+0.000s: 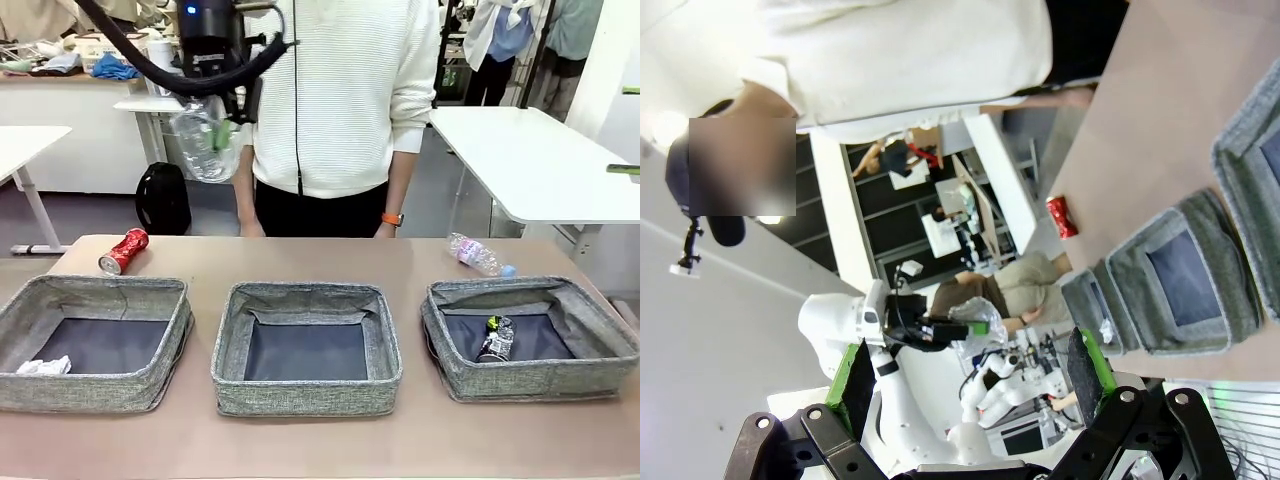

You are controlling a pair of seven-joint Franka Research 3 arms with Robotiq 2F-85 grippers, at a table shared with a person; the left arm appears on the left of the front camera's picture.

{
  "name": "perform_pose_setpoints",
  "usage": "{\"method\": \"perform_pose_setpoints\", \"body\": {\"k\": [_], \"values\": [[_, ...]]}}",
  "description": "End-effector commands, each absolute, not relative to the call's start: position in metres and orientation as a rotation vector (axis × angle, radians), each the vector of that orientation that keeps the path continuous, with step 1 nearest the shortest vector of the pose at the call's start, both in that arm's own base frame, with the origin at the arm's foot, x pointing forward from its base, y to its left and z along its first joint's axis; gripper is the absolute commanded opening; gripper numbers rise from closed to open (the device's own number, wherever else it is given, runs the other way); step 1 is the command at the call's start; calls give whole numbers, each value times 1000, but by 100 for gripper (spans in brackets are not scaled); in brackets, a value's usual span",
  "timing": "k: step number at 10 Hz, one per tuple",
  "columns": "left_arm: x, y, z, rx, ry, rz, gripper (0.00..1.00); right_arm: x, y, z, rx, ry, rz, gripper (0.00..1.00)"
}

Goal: Sort the waste into the appropriate baskets.
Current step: Pick up the waste item pointed out by the person.

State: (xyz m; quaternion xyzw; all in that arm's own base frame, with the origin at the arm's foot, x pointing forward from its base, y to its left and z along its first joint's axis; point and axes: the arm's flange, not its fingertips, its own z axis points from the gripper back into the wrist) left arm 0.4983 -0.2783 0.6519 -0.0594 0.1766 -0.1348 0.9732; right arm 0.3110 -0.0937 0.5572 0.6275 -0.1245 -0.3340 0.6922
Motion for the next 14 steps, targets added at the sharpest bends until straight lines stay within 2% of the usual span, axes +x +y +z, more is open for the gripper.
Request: {"method": "perform_pose_setpoints", "body": {"k": [1, 3, 5, 7, 8, 11, 12, 14], "values": [[448, -282, 654, -168, 111, -28, 5, 314, -93, 558, 1423, -298, -724, 100], [383, -310, 683, -194, 79, 61, 5, 314, -93, 558, 1423, -298, -724, 100], [351, -337, 702, -174, 152, 79, 5, 314, -93, 558, 1423, -298, -724, 100], [341, -342, 751, -185, 166, 3, 5, 314, -93, 558, 1423, -298, -724, 100], [333, -348, 716, -172, 122, 70, 5, 314, -93, 558, 1423, -298, -724, 100], [328, -350, 728, -173, 139, 54, 5, 314, -93, 558, 1423, -298, -724, 100], [333, -350, 708, -218, 195, 75, 5, 314, -93, 558, 1423, -298, -724, 100], [325, -356, 735, -168, 194, 96, 5, 314, -93, 558, 1423, -298, -724, 100]]}}
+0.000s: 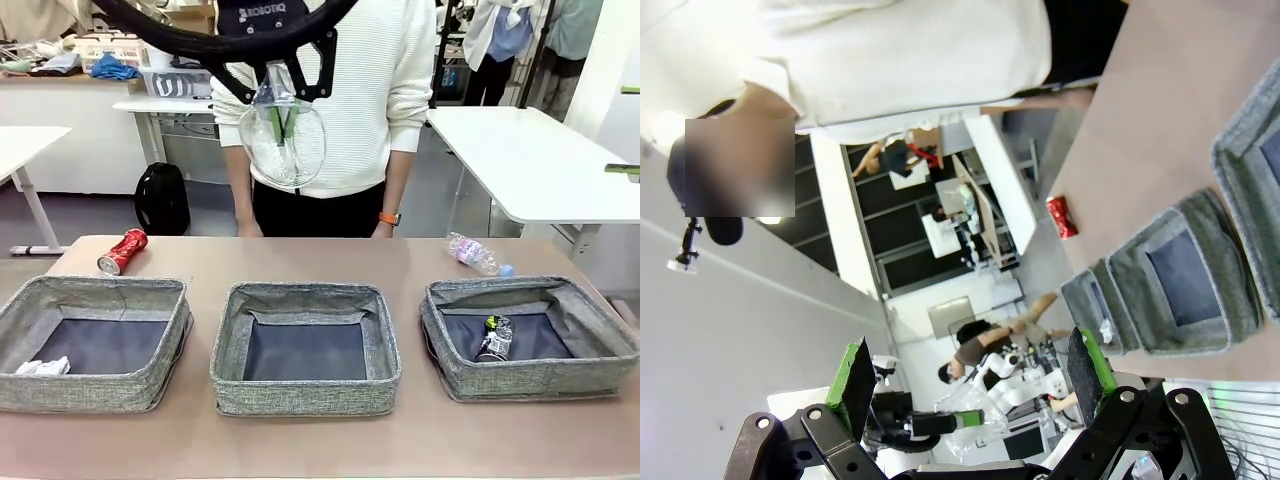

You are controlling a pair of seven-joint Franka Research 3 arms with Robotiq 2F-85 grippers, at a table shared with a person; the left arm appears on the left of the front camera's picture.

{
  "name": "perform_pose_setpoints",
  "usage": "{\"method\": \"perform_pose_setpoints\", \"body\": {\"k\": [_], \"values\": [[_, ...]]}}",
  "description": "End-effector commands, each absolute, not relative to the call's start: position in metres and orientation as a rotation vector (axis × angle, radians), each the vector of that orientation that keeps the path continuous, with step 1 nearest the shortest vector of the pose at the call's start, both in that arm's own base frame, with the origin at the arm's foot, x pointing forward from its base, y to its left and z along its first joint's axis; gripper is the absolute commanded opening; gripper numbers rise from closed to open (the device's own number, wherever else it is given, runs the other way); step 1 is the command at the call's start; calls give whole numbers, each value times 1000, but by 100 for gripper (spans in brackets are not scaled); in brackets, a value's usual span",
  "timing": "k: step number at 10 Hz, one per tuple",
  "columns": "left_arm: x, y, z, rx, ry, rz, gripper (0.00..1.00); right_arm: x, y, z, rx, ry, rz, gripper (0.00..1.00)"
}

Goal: Sort the waste into the appropriate baskets.
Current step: Pick up the waste item pointed out by the person.

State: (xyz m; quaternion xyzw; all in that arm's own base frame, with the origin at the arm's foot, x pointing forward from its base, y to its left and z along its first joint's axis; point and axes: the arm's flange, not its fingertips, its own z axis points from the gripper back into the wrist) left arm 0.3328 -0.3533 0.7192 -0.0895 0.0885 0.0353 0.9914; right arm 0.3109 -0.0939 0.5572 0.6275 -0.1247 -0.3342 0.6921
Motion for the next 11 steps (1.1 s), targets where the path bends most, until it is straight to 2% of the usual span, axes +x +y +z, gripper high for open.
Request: {"method": "perform_pose_setpoints", "body": {"k": [1, 4, 5, 11], "values": [[324, -354, 750, -176, 208, 93, 5, 314, -93, 558, 1423, -298, -724, 100], [322, -351, 768, -216, 176, 86, 5, 314, -93, 558, 1423, -298, -724, 100], [319, -346, 755, -177, 178, 65, 5, 314, -93, 558, 1423, -298, -724, 100], [319, -346, 755, -177, 178, 65, 5, 314, -93, 558, 1423, -298, -724, 100]]}}
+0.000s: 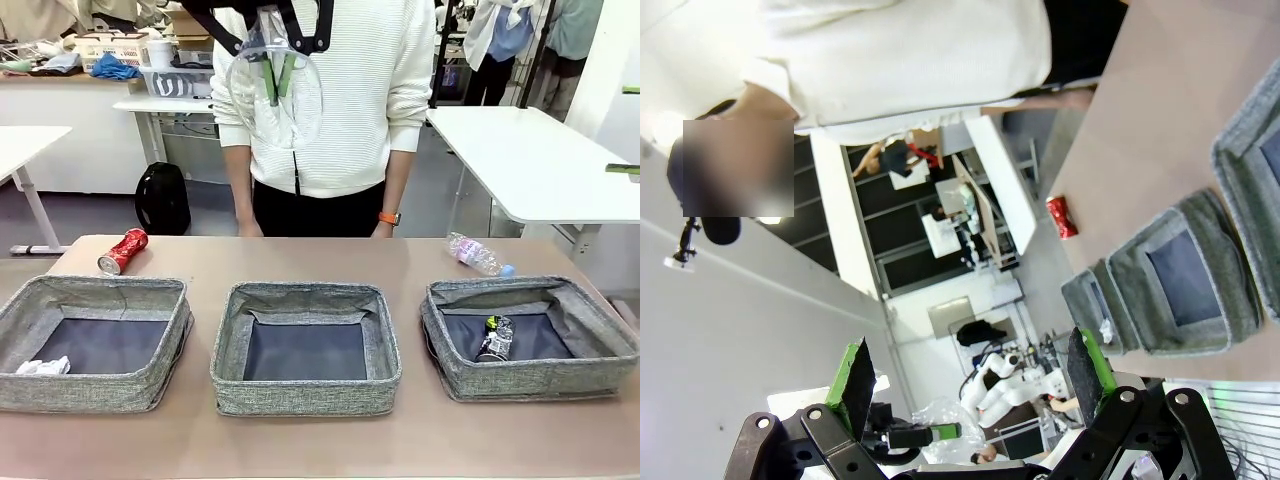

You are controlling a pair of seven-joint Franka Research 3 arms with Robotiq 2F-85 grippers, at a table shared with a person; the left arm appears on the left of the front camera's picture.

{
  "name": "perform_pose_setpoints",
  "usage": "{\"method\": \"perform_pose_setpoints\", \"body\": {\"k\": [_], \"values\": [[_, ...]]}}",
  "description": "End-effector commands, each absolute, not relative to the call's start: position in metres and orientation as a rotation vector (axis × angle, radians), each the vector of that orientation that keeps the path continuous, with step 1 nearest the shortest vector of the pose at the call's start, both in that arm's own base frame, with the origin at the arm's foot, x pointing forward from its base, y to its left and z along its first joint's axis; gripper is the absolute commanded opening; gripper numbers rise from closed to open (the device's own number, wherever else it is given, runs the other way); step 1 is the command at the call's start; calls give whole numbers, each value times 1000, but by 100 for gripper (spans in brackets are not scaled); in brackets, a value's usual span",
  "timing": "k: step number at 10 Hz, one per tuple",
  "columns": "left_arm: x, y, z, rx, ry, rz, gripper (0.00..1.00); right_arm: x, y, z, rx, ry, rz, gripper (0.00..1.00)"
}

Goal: Sort the waste into the appropriate baskets.
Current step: Pick up the waste item pointed out by the person, then place the picked waste into the Fabric basket indicated by the person.

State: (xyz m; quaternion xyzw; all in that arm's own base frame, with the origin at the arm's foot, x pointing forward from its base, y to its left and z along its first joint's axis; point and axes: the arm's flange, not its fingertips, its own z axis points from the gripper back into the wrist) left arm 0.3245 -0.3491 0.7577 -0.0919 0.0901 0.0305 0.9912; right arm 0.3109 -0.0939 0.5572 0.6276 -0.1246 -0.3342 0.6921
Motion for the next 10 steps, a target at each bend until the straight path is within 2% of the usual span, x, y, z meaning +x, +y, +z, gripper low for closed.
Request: {"method": "perform_pose_setpoints", "body": {"k": [1, 10], "values": [[319, -346, 755, -177, 178, 65, 5, 314, -93, 558, 1423, -298, -724, 100], [319, -346, 755, -177, 178, 65, 5, 314, -93, 558, 1423, -298, -724, 100]]}}
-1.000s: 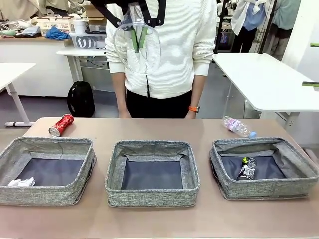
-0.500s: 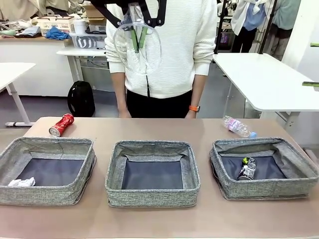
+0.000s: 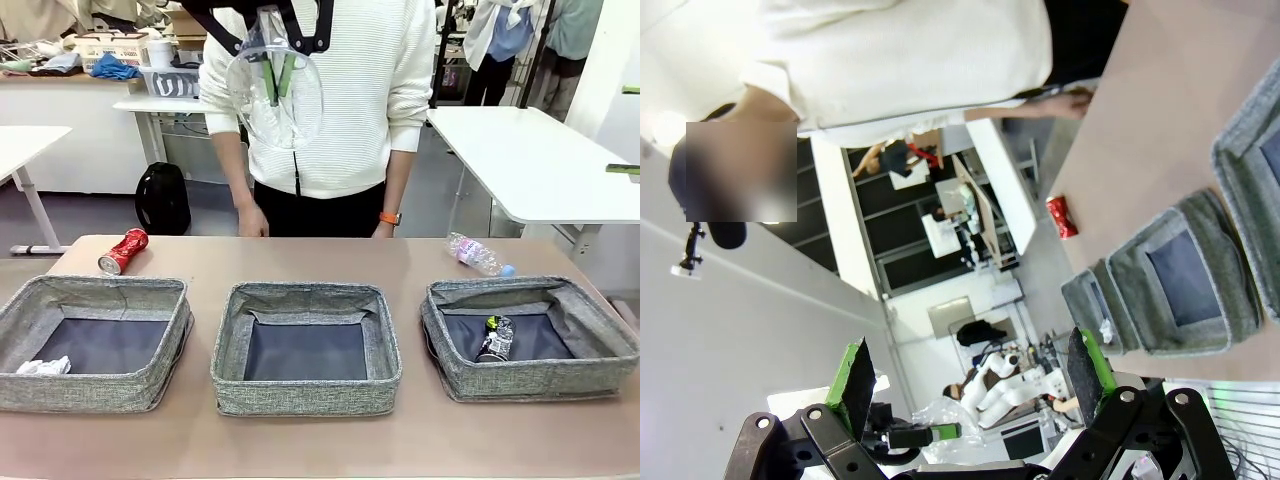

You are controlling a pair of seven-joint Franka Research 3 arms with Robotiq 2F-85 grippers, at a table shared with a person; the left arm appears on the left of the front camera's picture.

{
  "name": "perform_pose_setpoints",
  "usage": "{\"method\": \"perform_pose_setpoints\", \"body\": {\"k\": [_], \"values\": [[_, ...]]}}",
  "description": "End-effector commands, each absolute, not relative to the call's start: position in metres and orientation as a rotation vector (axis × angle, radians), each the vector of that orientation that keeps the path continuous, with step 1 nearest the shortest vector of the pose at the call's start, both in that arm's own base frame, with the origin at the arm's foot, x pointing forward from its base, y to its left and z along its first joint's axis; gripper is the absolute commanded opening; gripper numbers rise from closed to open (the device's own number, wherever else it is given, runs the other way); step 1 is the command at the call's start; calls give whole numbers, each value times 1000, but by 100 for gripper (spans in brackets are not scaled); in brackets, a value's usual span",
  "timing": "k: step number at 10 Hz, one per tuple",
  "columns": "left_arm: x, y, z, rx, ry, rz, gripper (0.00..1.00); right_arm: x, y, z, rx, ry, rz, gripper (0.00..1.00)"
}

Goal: Sort the waste into the appropriate baskets.
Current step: Place the picked waste into the Fabric basket indicated by the person.

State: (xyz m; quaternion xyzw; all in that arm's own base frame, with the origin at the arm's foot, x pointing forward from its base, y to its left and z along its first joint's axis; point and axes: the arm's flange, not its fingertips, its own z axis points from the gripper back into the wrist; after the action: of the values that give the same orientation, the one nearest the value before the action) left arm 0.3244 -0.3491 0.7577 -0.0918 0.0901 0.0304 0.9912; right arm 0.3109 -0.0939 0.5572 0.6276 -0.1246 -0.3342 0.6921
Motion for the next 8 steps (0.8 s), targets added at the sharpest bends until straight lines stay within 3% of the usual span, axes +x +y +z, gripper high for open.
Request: {"method": "perform_pose_setpoints", "body": {"k": [1, 8], "values": [[319, -346, 755, -177, 178, 65, 5, 314, -93, 558, 1423, -298, -724, 100], [319, -346, 755, -177, 178, 65, 5, 314, -93, 558, 1423, -298, -724, 100]]}}
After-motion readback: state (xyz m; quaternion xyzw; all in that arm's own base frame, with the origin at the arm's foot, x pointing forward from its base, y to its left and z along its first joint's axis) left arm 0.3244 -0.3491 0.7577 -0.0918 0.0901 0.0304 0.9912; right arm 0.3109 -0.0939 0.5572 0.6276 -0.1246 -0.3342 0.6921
